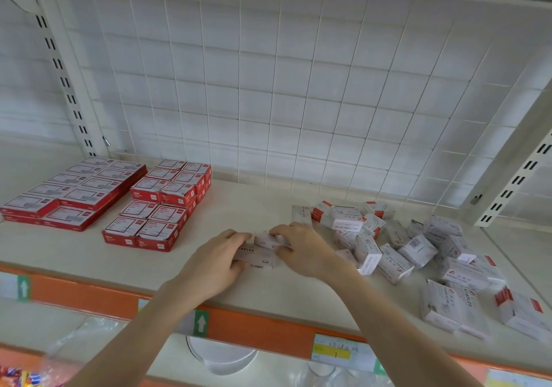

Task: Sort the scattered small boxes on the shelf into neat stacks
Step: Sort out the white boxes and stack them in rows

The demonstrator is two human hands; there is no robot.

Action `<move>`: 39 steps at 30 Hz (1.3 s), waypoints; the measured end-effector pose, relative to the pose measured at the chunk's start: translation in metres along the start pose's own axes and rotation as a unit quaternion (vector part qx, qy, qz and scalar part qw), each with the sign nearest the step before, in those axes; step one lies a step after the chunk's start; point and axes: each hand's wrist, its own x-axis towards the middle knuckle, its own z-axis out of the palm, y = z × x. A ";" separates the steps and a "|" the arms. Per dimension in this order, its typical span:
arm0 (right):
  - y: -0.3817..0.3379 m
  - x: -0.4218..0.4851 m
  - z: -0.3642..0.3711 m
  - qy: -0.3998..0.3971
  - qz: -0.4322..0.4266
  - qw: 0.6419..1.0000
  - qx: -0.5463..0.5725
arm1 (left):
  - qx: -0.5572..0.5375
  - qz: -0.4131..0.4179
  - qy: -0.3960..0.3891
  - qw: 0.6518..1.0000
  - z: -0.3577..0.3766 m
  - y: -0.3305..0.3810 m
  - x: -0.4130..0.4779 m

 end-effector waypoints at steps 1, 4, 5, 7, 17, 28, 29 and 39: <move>0.001 -0.002 0.000 0.007 0.001 1.000 0.000 | 0.004 0.000 0.001 1.000 0.000 0.001 0.000; 0.002 -0.006 0.000 0.029 -0.012 0.999 0.003 | 0.002 0.000 0.007 1.000 0.001 0.002 0.001; 0.002 -0.007 0.001 0.034 -0.017 0.999 0.007 | -0.004 -0.002 0.009 1.000 0.001 0.002 0.002; 0.000 -0.008 0.002 0.041 -0.022 0.999 0.014 | -0.019 -0.006 0.014 1.000 0.000 0.002 0.004; 0.000 -0.014 0.004 0.083 -0.020 0.996 -0.019 | 0.030 -0.013 0.016 0.999 -0.009 -0.011 0.013; -0.014 -0.001 0.015 0.056 -0.003 0.998 -0.034 | 0.078 -0.004 0.026 0.997 -0.026 -0.029 0.021; -0.018 0.004 0.013 0.066 -0.009 0.998 -0.022 | 0.074 0.008 0.030 0.997 -0.028 -0.030 0.022; -0.049 0.055 0.011 0.071 -0.028 0.997 0.026 | 0.016 0.099 0.021 0.995 -0.045 -0.048 0.035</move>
